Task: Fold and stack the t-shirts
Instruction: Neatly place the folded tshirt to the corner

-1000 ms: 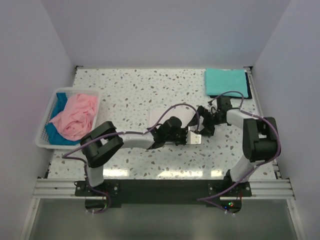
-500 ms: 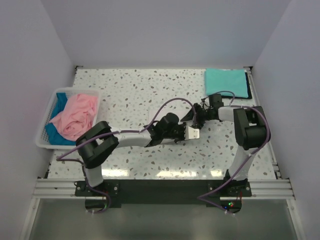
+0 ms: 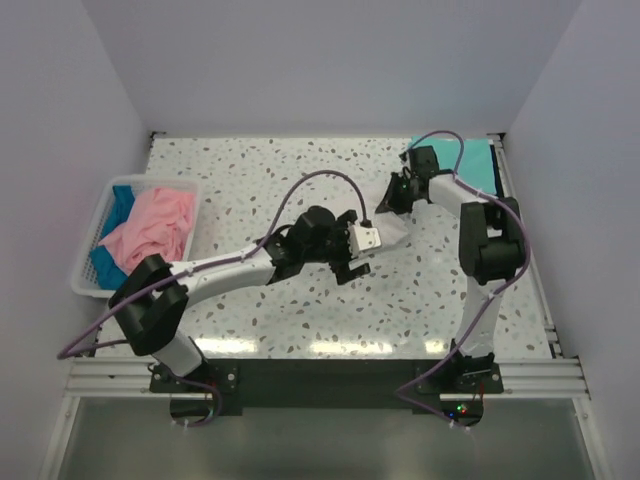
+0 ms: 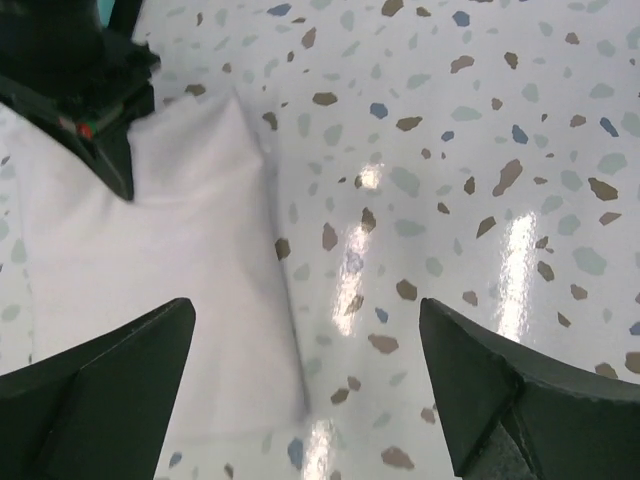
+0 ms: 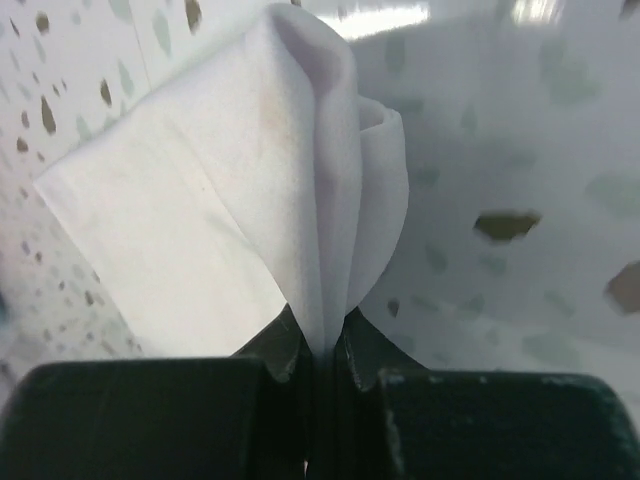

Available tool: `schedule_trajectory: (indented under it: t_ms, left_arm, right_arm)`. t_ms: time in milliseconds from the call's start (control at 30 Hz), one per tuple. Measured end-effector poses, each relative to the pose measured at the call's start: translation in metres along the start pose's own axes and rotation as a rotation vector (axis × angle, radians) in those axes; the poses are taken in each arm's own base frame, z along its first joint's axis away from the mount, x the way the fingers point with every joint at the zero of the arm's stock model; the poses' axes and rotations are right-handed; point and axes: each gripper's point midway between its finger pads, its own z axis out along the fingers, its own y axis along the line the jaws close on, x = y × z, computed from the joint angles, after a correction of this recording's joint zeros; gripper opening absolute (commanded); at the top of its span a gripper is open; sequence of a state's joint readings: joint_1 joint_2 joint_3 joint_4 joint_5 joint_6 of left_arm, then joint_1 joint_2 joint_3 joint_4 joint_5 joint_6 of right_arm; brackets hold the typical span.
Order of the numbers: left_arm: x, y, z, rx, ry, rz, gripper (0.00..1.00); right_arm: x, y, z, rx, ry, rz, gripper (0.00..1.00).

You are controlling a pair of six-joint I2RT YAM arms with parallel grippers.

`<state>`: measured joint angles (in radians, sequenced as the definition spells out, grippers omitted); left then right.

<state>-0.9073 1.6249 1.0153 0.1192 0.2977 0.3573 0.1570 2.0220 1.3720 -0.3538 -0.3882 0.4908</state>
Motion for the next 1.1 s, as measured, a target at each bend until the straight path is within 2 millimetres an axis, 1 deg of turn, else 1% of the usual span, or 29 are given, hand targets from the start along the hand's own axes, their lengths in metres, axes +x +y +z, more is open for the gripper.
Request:
schedule_trajectory:
  t_ms: [133,233,267,300,367,433,567,667,733,933,1033,1100]
  left_arm:
    - [-0.007,0.01,-0.034,-0.049,0.027,-0.061,1.0]
    - [-0.011,0.009,-0.055,-0.075,0.04,-0.081,1.0]
    - [-0.009,0.008,-0.062,-0.085,0.05,-0.088,1.0]
    - [-0.007,0.007,-0.065,-0.087,0.056,-0.091,1.0]
    - [0.001,0.005,-0.072,-0.1,0.077,-0.101,1.0]
    - [0.015,0.002,-0.077,-0.107,0.12,-0.113,1.0]
    - [0.034,-0.002,-0.08,-0.108,0.179,-0.127,1.0]
    - [0.042,-0.004,-0.082,-0.11,0.203,-0.131,1.0]
    - [0.042,-0.004,-0.082,-0.111,0.206,-0.131,1.0]
    - [0.043,-0.004,-0.082,-0.111,0.206,-0.131,1.0]
    - [0.044,-0.004,-0.083,-0.111,0.209,-0.13,1.0]
    - [0.047,-0.006,-0.084,-0.11,0.213,-0.13,1.0]
  right_arm:
    - [-0.061,-0.001,-0.004,0.108,-0.102,-0.195,0.0]
    - [-0.094,-0.005,-0.011,0.187,-0.154,-0.33,0.0]
    - [-0.104,-0.005,-0.014,0.212,-0.165,-0.37,0.0]
    - [-0.113,-0.005,-0.017,0.227,-0.182,-0.399,0.0]
    - [-0.135,-0.003,-0.021,0.262,-0.211,-0.456,0.0]
    - [-0.157,-0.002,-0.026,0.298,-0.25,-0.504,0.0]
    - [-0.189,-0.001,-0.043,0.35,-0.304,-0.556,0.0]
    - [-0.2,-0.006,-0.059,0.383,-0.323,-0.576,0.0]
    - [-0.205,-0.013,-0.066,0.406,-0.33,-0.582,0.0]
    - [-0.207,-0.036,-0.078,0.458,-0.304,-0.582,0.0]
    - [-0.208,-0.044,-0.086,0.472,-0.297,-0.577,0.0]
    - [-0.209,-0.046,-0.092,0.477,-0.298,-0.571,0.0]
